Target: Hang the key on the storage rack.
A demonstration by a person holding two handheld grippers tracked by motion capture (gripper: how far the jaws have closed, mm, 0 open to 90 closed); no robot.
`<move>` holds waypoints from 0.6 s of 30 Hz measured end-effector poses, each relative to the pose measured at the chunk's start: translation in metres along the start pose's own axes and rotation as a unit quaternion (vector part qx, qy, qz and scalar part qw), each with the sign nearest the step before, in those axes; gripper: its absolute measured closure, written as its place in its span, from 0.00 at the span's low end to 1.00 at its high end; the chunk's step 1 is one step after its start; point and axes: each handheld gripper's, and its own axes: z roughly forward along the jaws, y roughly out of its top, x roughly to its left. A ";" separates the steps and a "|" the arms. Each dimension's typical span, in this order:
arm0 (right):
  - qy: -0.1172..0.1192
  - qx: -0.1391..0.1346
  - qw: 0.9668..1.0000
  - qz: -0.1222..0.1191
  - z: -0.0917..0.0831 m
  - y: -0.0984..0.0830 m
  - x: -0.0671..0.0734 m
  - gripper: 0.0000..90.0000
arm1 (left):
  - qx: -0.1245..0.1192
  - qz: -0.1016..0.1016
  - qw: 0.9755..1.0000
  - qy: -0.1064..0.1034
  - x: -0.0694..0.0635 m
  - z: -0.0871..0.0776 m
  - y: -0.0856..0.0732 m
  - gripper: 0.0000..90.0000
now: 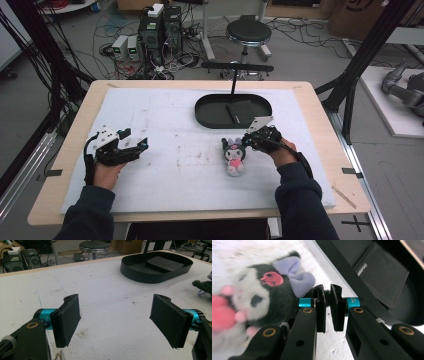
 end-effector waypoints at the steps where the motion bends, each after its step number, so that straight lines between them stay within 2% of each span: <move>1: -0.014 0.006 1.000 0.010 0.002 0.000 0.001 0.90 | 0.000 0.002 1.000 -0.001 0.001 0.000 0.000 0.26; 2: -0.029 0.001 0.999 0.032 0.004 0.000 0.001 0.73 | 0.002 0.002 1.000 -0.001 0.001 -0.001 0.000 0.26; 3: -0.034 -0.009 0.997 0.071 0.003 -0.001 0.000 0.64 | 0.000 0.001 1.000 0.000 0.001 -0.001 0.000 0.26; 5: -0.041 -0.029 0.991 0.126 -0.002 -0.003 0.002 0.51 | 0.001 -0.001 1.000 0.000 0.002 -0.001 -0.001 0.26; 7: -0.048 -0.056 0.983 0.166 -0.009 -0.004 0.009 0.43 | 0.000 -0.001 1.000 0.001 0.003 -0.002 -0.001 0.26; 8: -0.055 -0.071 0.978 0.186 -0.013 -0.006 0.015 0.40 | -0.001 0.000 1.000 0.001 0.003 -0.003 -0.001 0.26; 9: -0.051 -0.080 0.975 0.201 -0.015 -0.007 0.019 0.39 | -0.001 -0.002 1.000 0.002 0.003 -0.004 -0.001 0.27; 11: -0.044 -0.076 0.969 0.230 -0.014 -0.010 0.025 0.36 | -0.002 -0.001 1.000 0.002 0.004 -0.004 -0.001 0.27; 13: -0.031 -0.069 0.968 0.241 -0.012 -0.009 0.030 0.34 | -0.004 -0.001 1.000 0.001 0.004 -0.005 0.000 0.27; 14: -0.030 -0.069 0.968 0.240 -0.011 -0.008 0.032 0.32 | -0.004 -0.002 1.000 0.001 0.004 -0.005 0.000 0.27; 17: -0.028 -0.077 0.973 0.213 -0.008 -0.003 0.043 0.23 | -0.005 0.001 1.000 -0.001 0.004 -0.005 0.000 0.29; 18: -0.026 -0.073 0.974 0.211 -0.005 -0.002 0.047 0.23 | -0.004 0.000 1.000 -0.002 0.004 -0.004 0.000 0.29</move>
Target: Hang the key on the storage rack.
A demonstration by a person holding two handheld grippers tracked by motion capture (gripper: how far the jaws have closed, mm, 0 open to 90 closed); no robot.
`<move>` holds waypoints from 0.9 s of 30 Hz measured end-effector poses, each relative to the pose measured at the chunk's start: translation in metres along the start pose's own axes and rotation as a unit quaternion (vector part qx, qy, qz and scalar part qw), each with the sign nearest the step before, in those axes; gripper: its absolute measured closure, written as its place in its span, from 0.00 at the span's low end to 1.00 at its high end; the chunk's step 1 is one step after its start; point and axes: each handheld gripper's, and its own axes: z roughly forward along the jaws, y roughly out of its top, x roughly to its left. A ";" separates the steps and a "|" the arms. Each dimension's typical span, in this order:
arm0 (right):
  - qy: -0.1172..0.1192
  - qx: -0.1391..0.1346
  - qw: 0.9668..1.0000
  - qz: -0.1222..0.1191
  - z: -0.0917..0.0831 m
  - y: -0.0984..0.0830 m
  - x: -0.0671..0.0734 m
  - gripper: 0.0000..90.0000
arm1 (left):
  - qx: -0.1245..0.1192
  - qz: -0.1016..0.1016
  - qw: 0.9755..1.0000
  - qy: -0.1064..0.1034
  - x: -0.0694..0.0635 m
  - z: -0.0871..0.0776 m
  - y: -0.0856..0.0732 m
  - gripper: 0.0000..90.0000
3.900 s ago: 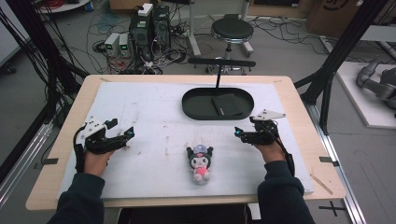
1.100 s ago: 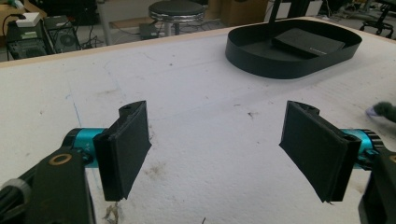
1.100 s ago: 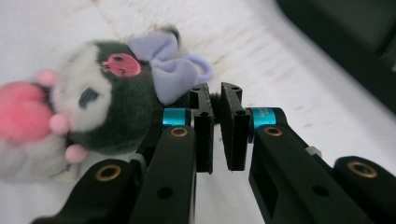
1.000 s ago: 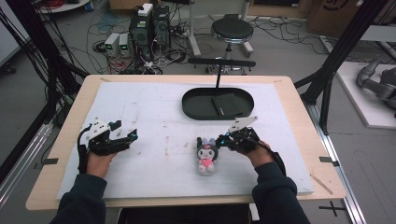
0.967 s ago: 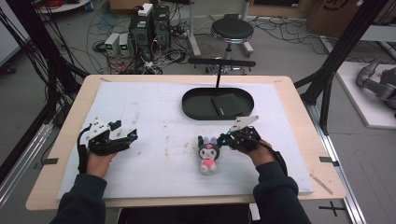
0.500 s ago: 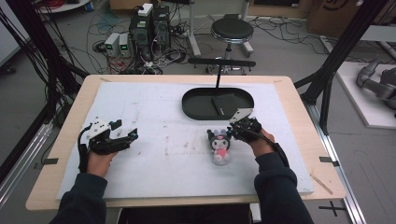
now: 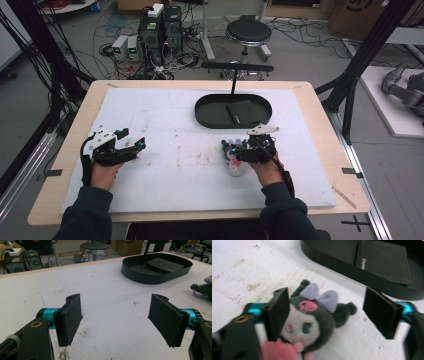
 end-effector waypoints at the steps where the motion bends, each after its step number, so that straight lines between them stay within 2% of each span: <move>1: 0.002 0.004 1.000 0.001 0.002 0.000 0.003 0.23 | 0.000 0.000 1.000 -0.001 0.000 0.001 0.000 0.29; 4: 0.012 0.035 0.999 -0.035 0.013 -0.003 0.014 0.23 | 0.002 0.001 1.000 -0.001 0.000 0.001 0.000 0.29; 6: 0.028 0.066 0.995 -0.070 0.020 -0.005 0.018 0.25 | 0.002 0.001 1.000 0.000 0.000 0.001 0.000 0.29; 7: 0.013 0.075 0.992 -0.098 0.022 -0.006 0.021 0.28 | 0.001 0.000 1.000 0.000 0.000 0.001 0.000 0.29; 10: 0.027 0.075 0.988 -0.133 0.021 -0.003 0.017 0.36 | 0.001 -0.001 1.000 0.001 0.001 0.000 0.000 0.29; 11: 0.042 0.078 0.984 -0.156 0.021 -0.002 0.013 0.38 | 0.001 -0.001 1.000 0.001 0.001 0.000 0.000 0.29; 13: 0.061 0.078 0.972 -0.212 0.020 0.000 0.008 0.39 | 0.000 -0.001 1.000 0.000 0.001 0.000 0.000 0.29; 14: 0.073 0.076 0.959 -0.262 0.019 0.001 0.007 0.39 | 0.000 -0.001 1.000 0.000 0.001 0.000 0.000 0.29; 15: 0.078 0.076 0.954 -0.280 0.019 0.001 0.005 0.39 | 0.000 -0.001 1.000 0.000 0.001 0.000 0.000 0.29; 17: 0.092 0.074 0.946 -0.301 0.019 0.002 0.001 0.38 | 0.000 -0.002 1.000 0.001 0.001 0.000 0.000 0.29; 18: 0.096 0.073 0.950 -0.289 0.019 0.002 -0.001 0.36 | 0.000 -0.002 1.000 0.001 0.001 0.000 0.000 0.29; 19: 0.098 0.075 0.956 -0.266 0.019 0.002 -0.003 0.34 | 0.000 -0.002 1.000 0.001 0.001 0.000 0.000 0.29; 20: 0.096 0.075 0.961 -0.248 0.019 0.002 -0.005 0.31 | 0.000 -0.002 1.000 0.001 0.001 0.000 0.000 0.29; 21: 0.093 0.071 0.968 -0.221 0.018 0.002 -0.006 0.28 | 0.000 -0.003 1.000 0.001 0.001 0.000 0.000 0.29; 22: 0.087 0.055 0.977 -0.189 0.015 0.001 -0.008 0.23 | 0.000 -0.003 1.000 0.001 0.001 0.000 0.000 0.29; 23: 0.084 0.048 0.982 -0.163 0.012 0.001 -0.009 0.22 | 0.000 -0.003 1.000 0.001 0.001 0.000 -0.001 0.29; 24: 0.080 0.042 0.984 -0.154 0.011 0.001 -0.011 0.22 | 0.000 -0.003 1.000 0.001 0.001 0.000 -0.001 0.29; 25: 0.074 0.035 0.989 -0.125 0.008 -0.001 -0.010 0.22 | 0.000 -0.003 1.000 0.001 0.001 0.000 -0.001 0.29; 27: 0.062 0.035 0.992 -0.102 0.006 -0.006 -0.008 0.22 | 0.000 -0.003 1.000 0.001 0.001 0.000 0.000 0.29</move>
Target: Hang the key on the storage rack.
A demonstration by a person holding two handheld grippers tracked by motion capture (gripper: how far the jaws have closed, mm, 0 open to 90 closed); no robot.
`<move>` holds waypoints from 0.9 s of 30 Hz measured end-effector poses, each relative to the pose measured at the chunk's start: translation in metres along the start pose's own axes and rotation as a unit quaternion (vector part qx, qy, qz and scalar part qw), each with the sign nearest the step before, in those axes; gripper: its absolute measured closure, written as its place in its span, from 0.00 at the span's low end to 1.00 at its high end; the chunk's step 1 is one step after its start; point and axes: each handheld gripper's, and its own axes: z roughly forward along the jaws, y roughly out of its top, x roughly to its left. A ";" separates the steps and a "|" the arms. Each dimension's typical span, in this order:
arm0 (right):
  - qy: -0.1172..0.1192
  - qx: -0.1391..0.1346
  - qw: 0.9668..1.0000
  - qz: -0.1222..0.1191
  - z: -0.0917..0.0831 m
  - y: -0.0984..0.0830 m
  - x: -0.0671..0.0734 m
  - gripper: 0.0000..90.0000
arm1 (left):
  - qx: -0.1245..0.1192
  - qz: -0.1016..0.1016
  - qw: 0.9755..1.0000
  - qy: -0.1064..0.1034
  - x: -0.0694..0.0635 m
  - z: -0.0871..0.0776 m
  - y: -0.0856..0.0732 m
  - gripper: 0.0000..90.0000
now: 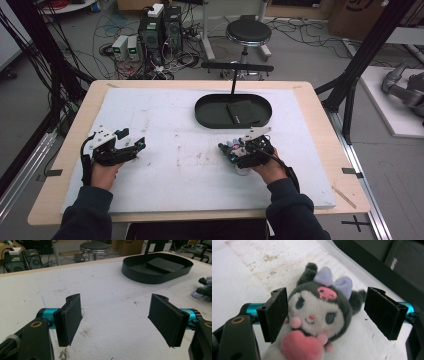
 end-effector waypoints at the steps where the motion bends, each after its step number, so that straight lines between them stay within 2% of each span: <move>1: -0.006 0.005 1.000 0.006 0.001 -0.003 0.002 0.22 | 0.000 0.000 1.000 0.000 0.000 0.000 0.000 0.29; 3: -0.009 0.018 1.000 0.017 0.005 -0.008 0.005 0.22 | -0.001 0.001 1.000 -0.001 0.000 0.000 0.000 0.29; 4: -0.004 0.017 0.999 0.045 0.006 -0.011 0.006 0.22 | 0.000 0.001 1.000 -0.001 0.000 0.000 0.000 0.29; 6: -0.008 0.014 0.998 0.056 0.008 -0.013 0.007 0.22 | 0.001 0.002 1.000 -0.003 0.000 0.001 0.000 0.29; 10: -0.023 0.011 0.999 0.038 0.005 -0.010 0.014 0.29 | -0.001 0.001 1.000 -0.001 0.000 0.000 0.000 0.29; 12: -0.033 0.005 0.999 0.041 0.004 -0.009 0.016 0.28 | -0.001 0.000 1.000 0.000 0.001 0.000 0.000 0.29; 13: -0.030 0.006 0.999 0.042 0.005 -0.008 0.018 0.25 | 0.000 0.000 1.000 0.000 0.001 0.000 0.000 0.29; 16: -0.029 0.025 0.999 0.032 0.012 -0.008 0.023 0.23 | 0.000 0.001 1.000 -0.001 0.000 0.000 0.000 0.29; 17: -0.037 0.031 0.998 0.029 0.014 -0.009 0.025 0.23 | 0.001 0.002 1.000 -0.001 0.000 0.000 0.000 0.29; 19: -0.046 0.041 0.998 0.026 0.016 -0.009 0.023 0.29 | 0.000 0.000 1.000 -0.001 0.000 0.000 0.000 0.29; 23: -0.021 0.041 0.997 0.061 0.015 -0.011 0.013 0.35 | 0.001 0.000 1.000 -0.001 0.000 0.000 0.000 0.29; 24: -0.017 0.040 0.997 0.063 0.014 -0.011 0.012 0.36 | 0.000 -0.001 1.000 -0.001 0.000 0.000 0.000 0.29; 27: -0.010 0.035 0.998 0.050 0.011 -0.010 0.009 0.38 | 0.000 0.000 1.000 -0.002 0.000 0.000 0.000 0.29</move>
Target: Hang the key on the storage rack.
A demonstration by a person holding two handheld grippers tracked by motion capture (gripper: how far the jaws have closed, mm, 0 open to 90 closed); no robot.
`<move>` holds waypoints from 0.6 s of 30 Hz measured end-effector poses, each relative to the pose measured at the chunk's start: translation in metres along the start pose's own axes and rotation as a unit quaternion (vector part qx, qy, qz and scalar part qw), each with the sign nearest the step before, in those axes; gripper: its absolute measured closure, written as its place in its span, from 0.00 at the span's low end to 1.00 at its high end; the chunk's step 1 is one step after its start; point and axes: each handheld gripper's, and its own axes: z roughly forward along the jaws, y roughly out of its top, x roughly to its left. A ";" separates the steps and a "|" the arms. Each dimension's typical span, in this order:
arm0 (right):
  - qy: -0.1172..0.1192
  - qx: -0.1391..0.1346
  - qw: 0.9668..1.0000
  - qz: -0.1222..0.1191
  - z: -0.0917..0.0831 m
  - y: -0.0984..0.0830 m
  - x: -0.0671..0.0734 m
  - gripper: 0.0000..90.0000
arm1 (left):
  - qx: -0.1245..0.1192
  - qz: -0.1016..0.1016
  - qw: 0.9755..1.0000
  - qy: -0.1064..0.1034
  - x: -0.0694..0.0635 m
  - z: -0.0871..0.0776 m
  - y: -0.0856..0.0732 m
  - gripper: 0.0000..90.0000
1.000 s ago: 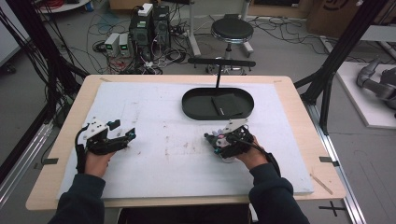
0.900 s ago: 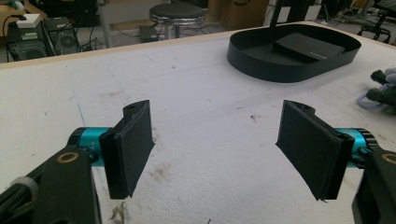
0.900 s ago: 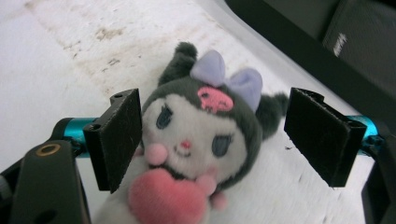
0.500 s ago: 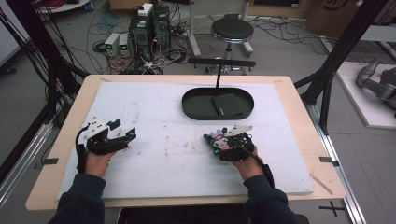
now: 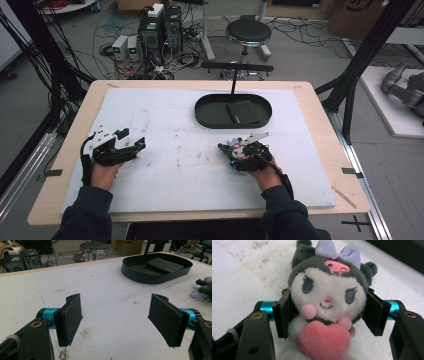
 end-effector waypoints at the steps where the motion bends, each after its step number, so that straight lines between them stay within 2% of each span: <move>1: 0.001 -0.007 1.000 -0.001 -0.003 0.001 -0.001 0.39 | 0.000 0.000 1.000 0.001 0.000 0.000 0.000 0.29; 5: 0.003 -0.041 0.999 0.000 -0.019 0.006 -0.011 0.39 | -0.003 -0.002 1.000 0.002 0.001 -0.001 0.000 0.29; 12: -0.027 -0.070 0.997 -0.006 -0.053 0.029 -0.042 0.39 | -0.005 -0.004 1.000 -0.001 0.002 0.000 0.000 0.29; 18: -0.046 -0.096 0.994 -0.004 -0.073 0.054 -0.069 0.39 | -0.004 -0.005 1.000 -0.002 0.002 0.001 0.000 0.29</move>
